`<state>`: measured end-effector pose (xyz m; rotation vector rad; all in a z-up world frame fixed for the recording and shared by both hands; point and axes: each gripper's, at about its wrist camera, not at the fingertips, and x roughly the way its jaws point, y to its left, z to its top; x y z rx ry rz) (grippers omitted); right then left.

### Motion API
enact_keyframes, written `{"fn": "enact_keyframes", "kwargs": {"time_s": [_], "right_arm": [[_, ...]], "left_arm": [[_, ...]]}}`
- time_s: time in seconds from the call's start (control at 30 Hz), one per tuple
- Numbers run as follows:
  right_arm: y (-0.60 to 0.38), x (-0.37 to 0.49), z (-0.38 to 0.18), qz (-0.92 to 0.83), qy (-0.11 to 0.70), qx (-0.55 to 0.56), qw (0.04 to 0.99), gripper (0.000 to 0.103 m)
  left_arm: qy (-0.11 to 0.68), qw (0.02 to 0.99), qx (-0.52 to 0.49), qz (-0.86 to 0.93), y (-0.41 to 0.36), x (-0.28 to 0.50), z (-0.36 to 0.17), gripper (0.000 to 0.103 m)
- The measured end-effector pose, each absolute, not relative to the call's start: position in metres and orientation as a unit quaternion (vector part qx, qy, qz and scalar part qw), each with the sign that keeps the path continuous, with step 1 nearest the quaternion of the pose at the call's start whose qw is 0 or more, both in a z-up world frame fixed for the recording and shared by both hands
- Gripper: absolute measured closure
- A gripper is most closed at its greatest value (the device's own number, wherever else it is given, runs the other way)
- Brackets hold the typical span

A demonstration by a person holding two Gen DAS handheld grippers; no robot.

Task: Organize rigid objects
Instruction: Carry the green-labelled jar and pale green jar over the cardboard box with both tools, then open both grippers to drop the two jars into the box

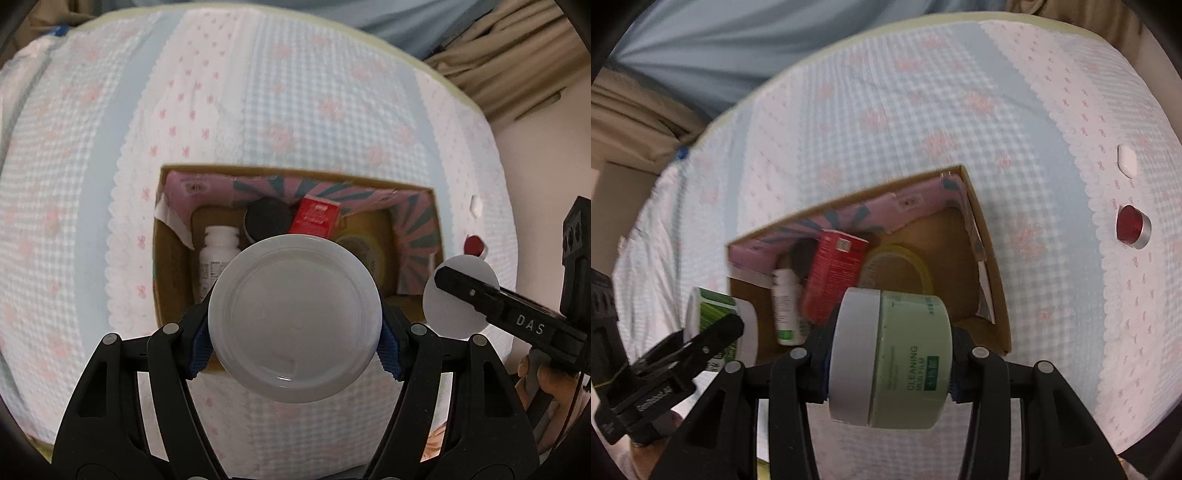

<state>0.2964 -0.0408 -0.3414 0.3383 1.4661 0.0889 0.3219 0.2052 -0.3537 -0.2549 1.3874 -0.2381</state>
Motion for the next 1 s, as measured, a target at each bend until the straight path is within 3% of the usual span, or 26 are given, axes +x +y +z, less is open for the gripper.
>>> {"fn": "enact_keyframes", "kwargs": {"time_s": [0.33, 0.57, 0.6, 0.63, 0.67, 0.7, 0.77, 1.0], "right_arm": [[-0.043, 0.3, -0.394, 0.022, 0.685, 0.106, 0.72, 0.062], [-0.048, 0.304, -0.398, 0.006, 0.686, 0.118, 0.718, 0.061], [-0.048, 0.305, -0.398, 0.005, 0.684, 0.118, 0.72, 0.061], [-0.047, 0.306, -0.399, 0.006, 0.684, 0.117, 0.72, 0.061], [-0.047, 0.306, -0.398, 0.007, 0.682, 0.118, 0.722, 0.054], [-0.047, 0.306, -0.396, 0.006, 0.677, 0.122, 0.726, 0.047], [-0.049, 0.306, -0.391, 0.002, 0.669, 0.131, 0.731, 0.001], [-0.054, 0.296, -0.383, 0.007, 0.664, 0.153, 0.732, 0.0]], "left_arm": [[0.657, 0.744, -0.066, -0.102, 0.204, 0.319, -0.401, 0.035], [0.652, 0.751, -0.046, -0.095, 0.199, 0.322, -0.4, 0.034], [0.649, 0.753, -0.041, -0.1, 0.197, 0.323, -0.398, 0.03], [0.645, 0.755, -0.042, -0.109, 0.195, 0.323, -0.396, 0.013], [0.64, 0.758, -0.046, -0.118, 0.194, 0.323, -0.392, 0.001], [0.633, 0.763, -0.049, -0.123, 0.193, 0.322, -0.387, 0.0], [0.633, 0.763, -0.044, -0.123, 0.192, 0.322, -0.384, 0.0], [0.647, 0.754, -0.054, -0.102, 0.202, 0.307, -0.386, 0.0]]}}
